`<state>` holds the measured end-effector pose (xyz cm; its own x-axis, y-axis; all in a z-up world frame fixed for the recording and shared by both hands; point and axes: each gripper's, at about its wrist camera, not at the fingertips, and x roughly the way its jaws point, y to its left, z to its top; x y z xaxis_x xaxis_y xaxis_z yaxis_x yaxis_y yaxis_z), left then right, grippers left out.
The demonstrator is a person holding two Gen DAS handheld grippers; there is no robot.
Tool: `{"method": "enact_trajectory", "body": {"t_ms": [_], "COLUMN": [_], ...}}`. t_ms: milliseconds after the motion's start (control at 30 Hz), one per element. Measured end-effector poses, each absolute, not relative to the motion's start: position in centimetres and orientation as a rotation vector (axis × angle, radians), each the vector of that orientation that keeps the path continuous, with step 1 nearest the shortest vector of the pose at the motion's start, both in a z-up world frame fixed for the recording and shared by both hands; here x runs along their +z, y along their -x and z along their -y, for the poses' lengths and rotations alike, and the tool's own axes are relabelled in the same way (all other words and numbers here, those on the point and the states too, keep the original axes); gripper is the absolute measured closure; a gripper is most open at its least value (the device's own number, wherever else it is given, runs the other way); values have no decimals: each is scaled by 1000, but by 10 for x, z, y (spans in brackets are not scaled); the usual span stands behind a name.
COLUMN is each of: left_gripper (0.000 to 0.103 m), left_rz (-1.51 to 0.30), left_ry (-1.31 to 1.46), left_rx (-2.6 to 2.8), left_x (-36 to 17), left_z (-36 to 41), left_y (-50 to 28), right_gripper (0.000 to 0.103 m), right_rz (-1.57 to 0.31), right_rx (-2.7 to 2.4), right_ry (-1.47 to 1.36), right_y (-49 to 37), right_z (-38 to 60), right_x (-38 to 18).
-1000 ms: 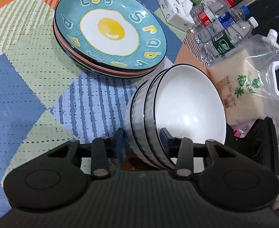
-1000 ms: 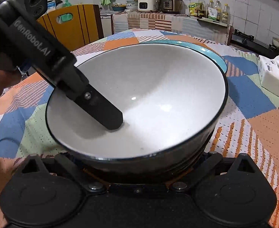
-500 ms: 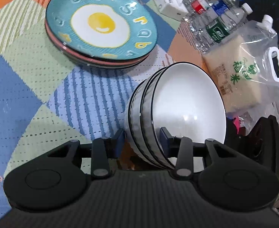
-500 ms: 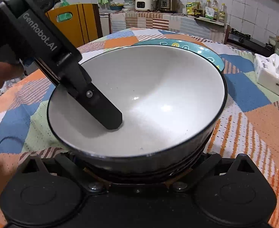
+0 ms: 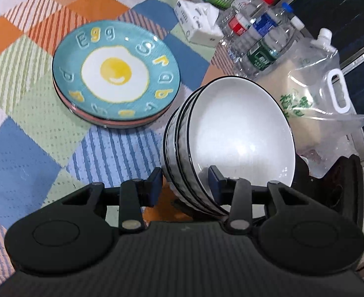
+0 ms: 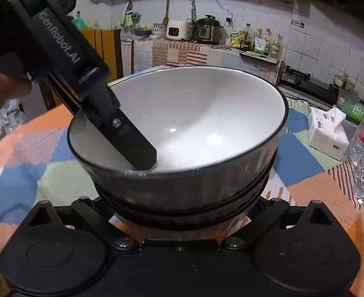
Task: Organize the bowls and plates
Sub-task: 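Grasp the bowl stack rim with the right tool while the left tool holds it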
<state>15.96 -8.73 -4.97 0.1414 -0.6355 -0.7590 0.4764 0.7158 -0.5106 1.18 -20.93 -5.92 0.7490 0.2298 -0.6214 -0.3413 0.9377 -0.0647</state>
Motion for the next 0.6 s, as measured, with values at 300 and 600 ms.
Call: {"method": "enact_trajectory", "body": {"t_ms": [300, 600], "left_gripper": [65, 65], "left_rz": [-1129, -1124], "left_ry": [173, 163], "left_rx": [-775, -699], "left_x": [-6, 14], "left_z": [74, 64], "left_y": [-184, -239], "right_gripper": [2, 2], "right_rz": [-576, -570], "right_rx": [346, 421], "right_ry": [217, 281], "right_y": [-36, -98], "right_z": [205, 199], "right_x": [-26, -3]}}
